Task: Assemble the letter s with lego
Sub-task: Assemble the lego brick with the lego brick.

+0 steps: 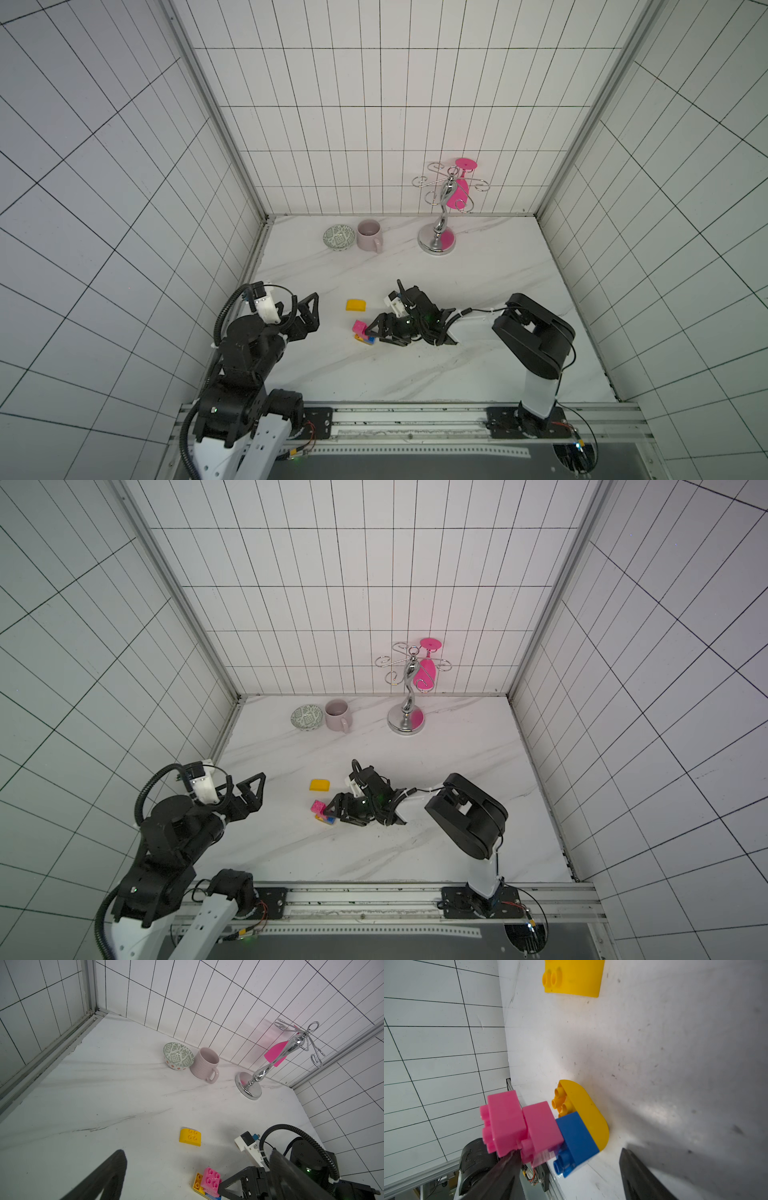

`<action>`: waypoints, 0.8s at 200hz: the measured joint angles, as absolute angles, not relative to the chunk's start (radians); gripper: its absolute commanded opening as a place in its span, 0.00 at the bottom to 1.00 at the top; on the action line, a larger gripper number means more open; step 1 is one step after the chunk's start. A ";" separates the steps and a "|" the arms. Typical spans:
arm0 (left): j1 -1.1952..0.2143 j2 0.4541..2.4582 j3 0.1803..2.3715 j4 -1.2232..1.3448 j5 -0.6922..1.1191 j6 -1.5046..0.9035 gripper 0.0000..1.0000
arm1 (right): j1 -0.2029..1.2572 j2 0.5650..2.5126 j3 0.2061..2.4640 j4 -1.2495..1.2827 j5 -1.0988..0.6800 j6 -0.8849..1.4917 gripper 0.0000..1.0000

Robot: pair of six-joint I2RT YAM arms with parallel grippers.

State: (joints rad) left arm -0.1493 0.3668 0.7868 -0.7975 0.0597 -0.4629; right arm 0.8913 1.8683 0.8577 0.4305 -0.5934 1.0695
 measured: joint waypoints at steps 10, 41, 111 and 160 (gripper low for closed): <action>-0.149 0.367 0.787 -0.797 0.060 -0.463 0.99 | 0.891 1.869 0.862 0.428 -0.593 1.065 0.70; -0.149 0.367 0.787 -0.797 0.059 -0.463 0.99 | 0.891 1.869 0.867 0.424 -0.593 1.056 0.66; -0.149 0.367 0.787 -0.797 0.055 -0.463 0.99 | 0.891 1.869 0.873 0.416 -0.593 1.045 0.64; -0.149 0.366 0.787 -0.797 0.052 -0.463 0.99 | 0.891 1.869 0.873 0.417 -0.593 1.038 0.61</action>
State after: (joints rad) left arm -0.1493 0.3664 0.7868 -0.7975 0.0517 -0.4629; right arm 0.8909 1.8694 0.8730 0.4168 -0.5934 1.0378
